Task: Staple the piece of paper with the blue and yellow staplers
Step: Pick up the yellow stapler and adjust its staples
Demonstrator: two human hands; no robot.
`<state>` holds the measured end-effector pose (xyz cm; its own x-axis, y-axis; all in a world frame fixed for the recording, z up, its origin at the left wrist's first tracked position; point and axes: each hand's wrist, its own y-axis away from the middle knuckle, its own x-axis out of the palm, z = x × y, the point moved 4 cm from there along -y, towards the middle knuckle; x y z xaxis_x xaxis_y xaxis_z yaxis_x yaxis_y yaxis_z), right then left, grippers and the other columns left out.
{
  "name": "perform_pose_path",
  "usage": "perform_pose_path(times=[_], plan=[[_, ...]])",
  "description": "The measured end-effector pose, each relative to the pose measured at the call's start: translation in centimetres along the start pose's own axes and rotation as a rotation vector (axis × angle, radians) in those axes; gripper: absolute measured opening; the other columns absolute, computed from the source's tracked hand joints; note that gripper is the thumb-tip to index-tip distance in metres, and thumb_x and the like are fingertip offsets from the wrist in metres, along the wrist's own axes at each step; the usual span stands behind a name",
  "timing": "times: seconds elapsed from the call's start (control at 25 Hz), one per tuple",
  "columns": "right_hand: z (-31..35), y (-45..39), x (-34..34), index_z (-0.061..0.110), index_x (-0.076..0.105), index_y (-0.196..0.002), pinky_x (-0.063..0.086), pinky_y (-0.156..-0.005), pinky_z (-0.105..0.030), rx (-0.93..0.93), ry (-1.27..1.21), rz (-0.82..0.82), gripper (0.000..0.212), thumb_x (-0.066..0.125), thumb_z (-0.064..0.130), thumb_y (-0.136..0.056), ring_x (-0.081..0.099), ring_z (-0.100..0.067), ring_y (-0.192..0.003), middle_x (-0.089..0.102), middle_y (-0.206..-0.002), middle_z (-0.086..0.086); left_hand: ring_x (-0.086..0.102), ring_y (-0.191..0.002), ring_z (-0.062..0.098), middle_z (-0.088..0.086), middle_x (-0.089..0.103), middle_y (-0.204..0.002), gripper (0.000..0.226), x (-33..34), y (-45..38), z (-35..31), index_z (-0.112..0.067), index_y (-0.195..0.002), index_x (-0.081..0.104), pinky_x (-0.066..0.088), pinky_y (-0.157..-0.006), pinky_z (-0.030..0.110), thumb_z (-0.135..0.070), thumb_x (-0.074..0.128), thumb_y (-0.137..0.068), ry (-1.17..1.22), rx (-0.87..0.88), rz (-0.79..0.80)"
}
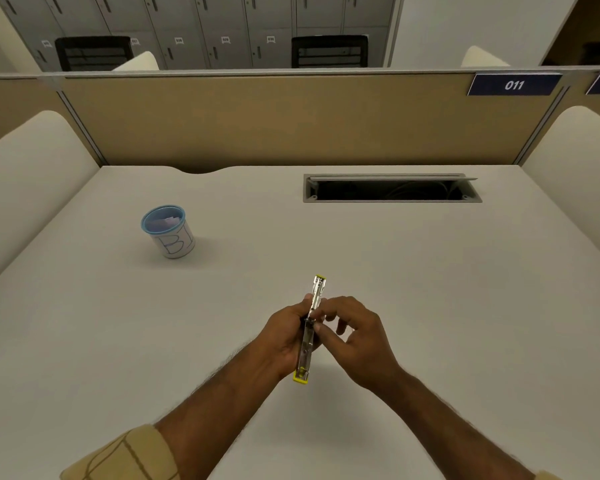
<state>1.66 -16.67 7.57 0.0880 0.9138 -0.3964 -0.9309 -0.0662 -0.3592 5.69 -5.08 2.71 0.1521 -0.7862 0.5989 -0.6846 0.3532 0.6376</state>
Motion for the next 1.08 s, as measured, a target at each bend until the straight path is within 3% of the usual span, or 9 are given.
perform_pose_path(times=[0.08, 0.16, 0.24, 0.36, 0.44, 0.56, 0.76, 1.08], plan=[[-0.5, 0.0, -0.2, 0.026, 0.072, -0.093, 0.050, -0.060, -0.029, 0.073, -0.077, 0.012, 0.016, 0.070, 0.016, -0.080, 0.064, -0.015, -0.083, 0.072, -0.090, 0.011, 0.056, -0.065, 0.016, 0.014, 0.060, -0.085, 0.032, -0.8, -0.1, 0.2, 0.003, -0.103, 0.067, 0.052, -0.063, 0.027, -0.027, 0.056, -0.096, -0.019, -0.004, -0.011], [-2.1, 0.0, -1.3, 0.027, 0.074, -0.091, 0.048, -0.056, -0.027, 0.211, -0.125, -0.096, 0.015, 0.070, 0.016, -0.082, 0.064, -0.007, -0.073, 0.073, -0.085, 0.009, 0.051, -0.050, 0.010, 0.008, 0.054, -0.076, 0.035, -1.8, -0.2, 0.4, 0.003, -0.108, 0.065, 0.051, -0.047, 0.020, -0.028, 0.054, -0.098, -0.032, -0.017, -0.032], [-4.6, 0.0, -3.1, 0.024, 0.075, -0.090, 0.048, -0.057, -0.026, 0.374, -0.041, -0.224, 0.018, 0.067, 0.008, -0.085, 0.058, -0.004, -0.061, 0.071, -0.076, 0.005, 0.047, -0.041, 0.006, 0.002, 0.048, -0.064, 0.035, -2.9, -0.4, 0.5, 0.002, -0.103, 0.065, 0.047, -0.041, 0.018, -0.029, 0.050, -0.100, -0.044, -0.021, -0.059], [-8.1, 0.5, -5.0, 0.015, 0.074, -0.094, 0.052, -0.072, -0.032, 0.554, 0.195, -0.202, 0.021, 0.059, 0.001, -0.086, 0.061, -0.014, -0.068, 0.069, -0.079, 0.000, 0.048, -0.039, 0.005, 0.002, 0.047, -0.061, 0.036, -4.1, -0.4, 0.7, 0.001, -0.100, 0.066, 0.047, -0.039, 0.018, -0.030, 0.048, -0.100, -0.072, -0.011, -0.097], [-9.3, 0.7, -5.0, 0.012, 0.074, -0.097, 0.052, -0.080, -0.031, 0.574, 0.310, -0.125, 0.020, 0.060, 0.003, -0.087, 0.063, -0.015, -0.077, 0.070, -0.086, -0.002, 0.049, -0.039, 0.006, 0.002, 0.048, -0.061, 0.036, -4.7, -0.4, 1.1, 0.001, -0.100, 0.067, 0.048, -0.039, 0.018, -0.030, 0.049, -0.100, -0.092, -0.004, -0.112], [-9.5, 0.1, -3.9, 0.011, 0.074, -0.095, 0.048, -0.080, -0.026, 0.546, 0.394, -0.056, 0.014, 0.065, 0.016, -0.086, 0.063, -0.015, -0.084, 0.073, -0.093, -0.004, 0.049, -0.041, 0.006, 0.002, 0.051, -0.063, 0.035, -5.0, -0.3, 1.8, 0.001, -0.101, 0.068, 0.048, -0.041, 0.018, -0.029, 0.050, -0.100, -0.128, 0.002, -0.119], [-9.6, -1.2, -1.7, 0.007, 0.070, -0.087, 0.052, -0.076, -0.036, 0.611, 0.709, 0.194, 0.034, 0.067, 0.040, -0.082, 0.062, -0.024, -0.091, 0.068, -0.091, -0.006, 0.048, -0.041, 0.006, 0.002, 0.050, -0.062, 0.034, -4.8, 0.0, 2.4, 0.002, -0.101, 0.067, 0.046, -0.041, 0.018, -0.028, 0.051, -0.099, -0.148, 0.003, -0.101], [-9.2, -1.6, -1.5, 0.003, 0.071, -0.086, 0.055, -0.080, -0.040, 0.610, 0.749, 0.205, 0.018, 0.059, 0.016, -0.084, 0.064, -0.028, -0.090, 0.072, -0.090, -0.011, 0.046, -0.045, 0.007, 0.001, 0.049, -0.063, 0.034, -4.7, 0.6, 2.5, 0.002, -0.104, 0.067, 0.045, -0.044, 0.017, -0.028, 0.051, -0.099, -0.098, -0.024, -0.060]])
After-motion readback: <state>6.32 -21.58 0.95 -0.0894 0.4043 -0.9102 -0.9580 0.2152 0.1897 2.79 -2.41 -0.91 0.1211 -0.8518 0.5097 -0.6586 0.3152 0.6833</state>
